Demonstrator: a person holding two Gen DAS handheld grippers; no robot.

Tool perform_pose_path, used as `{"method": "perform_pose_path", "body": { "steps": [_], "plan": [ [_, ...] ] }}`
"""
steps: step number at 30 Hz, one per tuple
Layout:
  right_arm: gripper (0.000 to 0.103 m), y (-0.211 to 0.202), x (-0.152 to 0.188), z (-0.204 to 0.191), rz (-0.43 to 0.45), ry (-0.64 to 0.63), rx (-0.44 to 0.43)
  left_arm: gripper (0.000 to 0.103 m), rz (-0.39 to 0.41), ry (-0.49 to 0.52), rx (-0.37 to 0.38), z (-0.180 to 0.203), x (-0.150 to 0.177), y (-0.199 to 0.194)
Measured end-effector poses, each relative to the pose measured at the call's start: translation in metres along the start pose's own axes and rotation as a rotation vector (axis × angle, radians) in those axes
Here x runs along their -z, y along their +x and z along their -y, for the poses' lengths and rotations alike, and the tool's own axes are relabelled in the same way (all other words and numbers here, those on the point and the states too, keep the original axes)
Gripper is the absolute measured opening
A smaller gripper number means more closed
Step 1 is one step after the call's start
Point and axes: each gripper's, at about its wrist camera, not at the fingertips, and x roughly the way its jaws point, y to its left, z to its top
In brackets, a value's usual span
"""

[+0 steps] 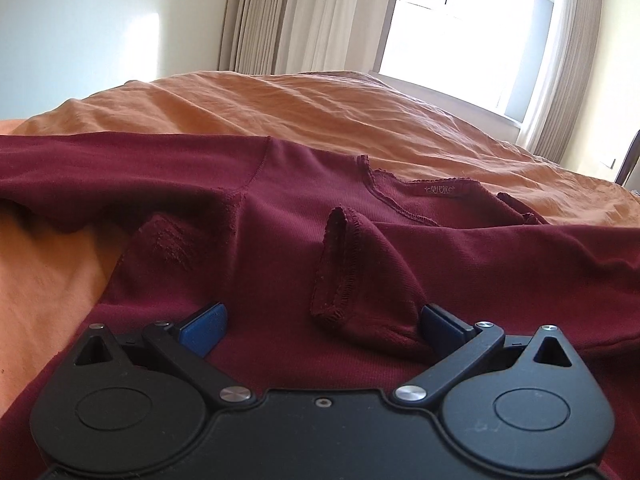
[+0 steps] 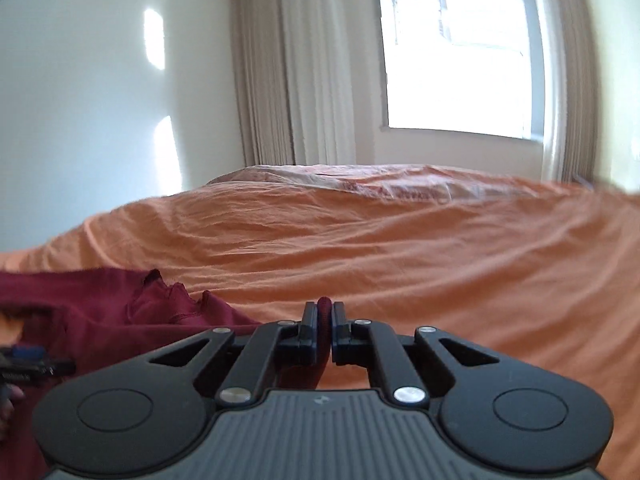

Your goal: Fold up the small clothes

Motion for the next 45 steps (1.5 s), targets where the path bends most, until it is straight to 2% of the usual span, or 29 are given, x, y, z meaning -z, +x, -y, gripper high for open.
{"method": "perform_pose_path", "body": {
  "steps": [3, 6, 8, 11, 12, 13, 17, 19, 21, 23, 26, 28, 30, 31, 33, 34, 38, 41, 42, 44, 45],
  "plan": [
    [0.007, 0.0, -0.009, -0.021, -0.003, -0.144, 0.048, 0.103, 0.001, 0.001, -0.001, 0.0, 0.0, 0.0],
    [0.008, 0.013, -0.003, -0.023, -0.046, -0.114, 0.054, 0.103, 0.0, 0.003, -0.003, 0.0, 0.0, 0.0],
    [0.017, 0.017, 0.012, -0.013, -0.065, -0.068, 0.04, 0.103, -0.001, 0.004, -0.004, 0.0, 0.001, 0.0],
    [0.04, 0.007, 0.034, -0.003, -0.067, -0.004, 0.048, 0.103, -0.001, 0.003, -0.004, 0.0, 0.001, 0.001],
    [0.052, 0.0, 0.042, -0.004, -0.066, -0.002, 0.063, 0.103, -0.001, 0.003, -0.004, 0.0, 0.001, 0.001],
    [0.056, -0.009, 0.051, -0.007, -0.064, -0.013, 0.078, 0.103, -0.001, 0.003, -0.004, 0.0, 0.001, 0.001],
    [0.061, -0.047, 0.086, -0.03, -0.048, -0.089, 0.105, 0.103, 0.0, 0.004, -0.004, 0.0, 0.001, 0.001],
    [0.063, -0.062, 0.101, -0.044, -0.045, -0.117, 0.081, 0.103, -0.001, 0.004, -0.004, 0.0, 0.001, 0.001],
    [0.063, -0.064, 0.112, -0.058, -0.059, -0.17, 0.066, 0.103, 0.0, 0.006, -0.005, 0.0, 0.001, 0.001],
    [0.058, -0.055, 0.118, -0.077, -0.086, -0.276, 0.086, 0.103, 0.0, 0.006, -0.005, 0.0, 0.001, 0.001],
    [0.038, -0.043, 0.117, -0.097, -0.065, -0.363, 0.141, 0.103, 0.0, 0.005, -0.004, 0.0, 0.001, 0.001],
    [0.008, -0.037, 0.113, -0.102, -0.067, -0.347, 0.197, 0.103, 0.0, 0.004, -0.004, 0.0, 0.001, 0.002],
    [0.007, -0.039, 0.109, -0.102, -0.077, -0.279, 0.251, 0.103, 0.0, 0.004, -0.003, 0.0, 0.001, 0.002],
    [0.006, -0.042, 0.107, -0.102, -0.097, -0.208, 0.249, 0.103, 0.0, 0.005, -0.003, 0.0, 0.001, 0.002],
    [0.006, -0.054, 0.105, -0.098, -0.153, -0.003, 0.169, 0.103, 0.0, 0.005, -0.004, 0.0, 0.001, 0.002],
    [0.006, -0.058, 0.107, -0.1, -0.172, 0.042, 0.149, 0.103, 0.0, 0.004, -0.003, 0.0, 0.001, 0.002],
    [0.006, -0.065, 0.119, -0.102, -0.208, 0.04, 0.157, 0.103, 0.0, 0.0, 0.001, -0.001, 0.001, 0.002],
    [0.008, -0.064, 0.119, -0.093, -0.215, 0.094, 0.112, 0.103, 0.001, -0.002, 0.003, -0.002, 0.001, 0.003],
    [0.012, -0.068, 0.117, -0.088, -0.2, 0.122, 0.101, 0.103, 0.001, -0.002, 0.004, -0.003, 0.001, 0.003],
    [0.036, -0.073, 0.111, -0.08, -0.181, 0.171, 0.072, 0.103, 0.001, -0.002, 0.003, -0.003, 0.001, 0.003],
    [0.061, -0.078, 0.109, -0.076, -0.162, 0.181, 0.073, 0.103, 0.001, -0.002, 0.003, -0.003, 0.001, 0.003]
  ]
}}
